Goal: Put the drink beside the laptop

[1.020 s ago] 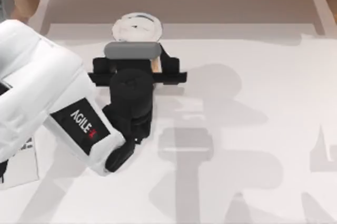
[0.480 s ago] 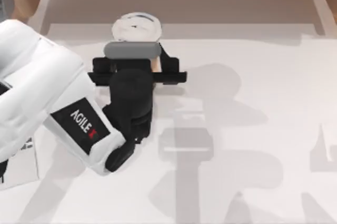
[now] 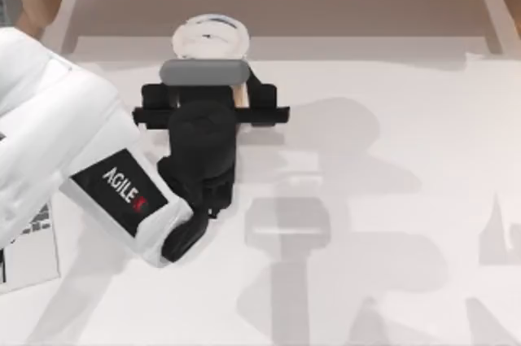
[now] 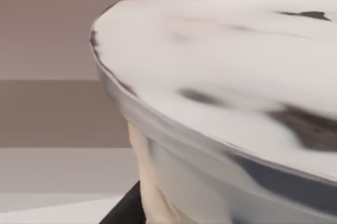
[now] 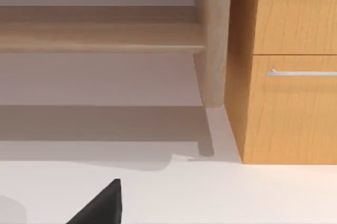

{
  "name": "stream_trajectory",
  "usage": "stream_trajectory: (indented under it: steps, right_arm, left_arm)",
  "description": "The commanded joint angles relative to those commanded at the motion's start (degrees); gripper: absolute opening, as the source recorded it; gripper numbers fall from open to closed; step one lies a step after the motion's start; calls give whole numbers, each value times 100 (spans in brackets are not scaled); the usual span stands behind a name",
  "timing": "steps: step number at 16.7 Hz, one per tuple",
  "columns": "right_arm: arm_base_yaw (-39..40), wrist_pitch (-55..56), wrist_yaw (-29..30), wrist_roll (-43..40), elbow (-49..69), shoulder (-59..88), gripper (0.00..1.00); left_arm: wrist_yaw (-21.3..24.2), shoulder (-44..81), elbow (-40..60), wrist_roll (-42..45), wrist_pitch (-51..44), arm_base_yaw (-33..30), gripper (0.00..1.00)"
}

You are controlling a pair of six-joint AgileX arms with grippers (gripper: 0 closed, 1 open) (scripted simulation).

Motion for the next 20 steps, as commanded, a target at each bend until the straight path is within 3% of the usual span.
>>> stream_trajectory:
  steps: [11,20]
  right_arm:
    - [0,0,0,0,0,0,100]
    - [0,0,0,0,0,0,100]
  left_arm:
    - [0,-702,-39,4,174,37,0]
    - [50,-2524,-1557,8,110,157,0]
